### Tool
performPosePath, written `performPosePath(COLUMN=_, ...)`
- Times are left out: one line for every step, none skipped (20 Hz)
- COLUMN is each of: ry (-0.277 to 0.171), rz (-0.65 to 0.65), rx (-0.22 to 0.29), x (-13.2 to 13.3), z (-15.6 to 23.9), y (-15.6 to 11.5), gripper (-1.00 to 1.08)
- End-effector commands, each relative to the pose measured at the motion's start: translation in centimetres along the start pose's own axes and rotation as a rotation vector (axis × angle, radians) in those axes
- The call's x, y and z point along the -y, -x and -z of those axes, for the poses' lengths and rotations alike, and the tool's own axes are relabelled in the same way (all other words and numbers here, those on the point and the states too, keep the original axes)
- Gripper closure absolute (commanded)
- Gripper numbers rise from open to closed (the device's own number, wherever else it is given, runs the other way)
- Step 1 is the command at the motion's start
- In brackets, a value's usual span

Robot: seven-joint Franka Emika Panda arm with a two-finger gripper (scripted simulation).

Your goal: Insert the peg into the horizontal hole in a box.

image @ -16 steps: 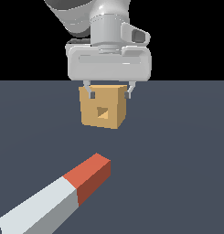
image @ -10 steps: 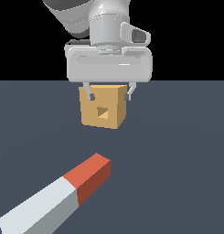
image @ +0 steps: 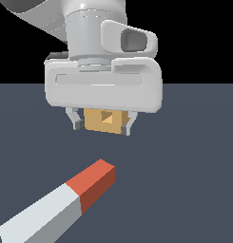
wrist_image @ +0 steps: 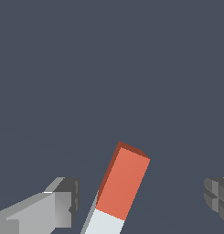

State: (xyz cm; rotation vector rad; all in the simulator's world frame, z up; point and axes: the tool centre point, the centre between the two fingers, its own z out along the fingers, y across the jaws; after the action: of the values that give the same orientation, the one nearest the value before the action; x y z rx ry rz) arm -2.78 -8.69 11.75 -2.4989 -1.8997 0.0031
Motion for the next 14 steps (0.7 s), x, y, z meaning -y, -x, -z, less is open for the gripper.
performPosePath(ry=0.001, rz=-0.111, rx=0.001, x=0.6, z=-1.3, y=3.6, gripper=-0.92)
performPosePath(ry=0.002, rz=-0.153, rx=0.001, x=0.9, z=-1.8, y=4.9, gripper=-0.92)
performPosePath(ry=0.002, rz=-0.192, rx=0.001, x=1.3, z=-2.3, y=6.1, gripper=-0.92)
performPosePath(ry=0.002, rz=-0.227, rx=0.001, x=1.7, z=-2.7, y=7.2, gripper=-0.92)
performPosePath(ry=0.003, rz=-0.258, rx=0.001, x=2.0, z=-3.0, y=8.2, gripper=-0.92)
performPosePath(ry=0.003, rz=-0.286, rx=0.001, x=2.4, z=-3.4, y=9.0, gripper=-0.92)
performPosePath(ry=0.003, rz=-0.311, rx=0.001, x=2.8, z=-3.7, y=9.7, gripper=-0.92)
performPosePath(ry=0.003, rz=-0.333, rx=0.001, x=3.1, z=-3.9, y=10.4, gripper=-0.92)
performPosePath(ry=0.003, rz=-0.351, rx=0.001, x=3.3, z=-4.2, y=10.9, gripper=-0.92)
performPosePath(ry=0.003, rz=-0.366, rx=0.001, x=3.6, z=-4.4, y=11.3, gripper=-0.92)
performPosePath(ry=0.004, rz=-0.378, rx=0.001, x=3.8, z=-4.5, y=11.6, gripper=-0.92)
performPosePath(ry=0.004, rz=-0.386, rx=0.001, x=3.9, z=-4.6, y=11.9, gripper=-0.92)
performPosePath(ry=0.003, rz=-0.392, rx=0.0, x=4.0, z=-4.7, y=12.0, gripper=-0.92)
performPosePath(ry=0.003, rz=-0.395, rx=0.0, x=4.1, z=-4.7, y=12.1, gripper=-0.92)
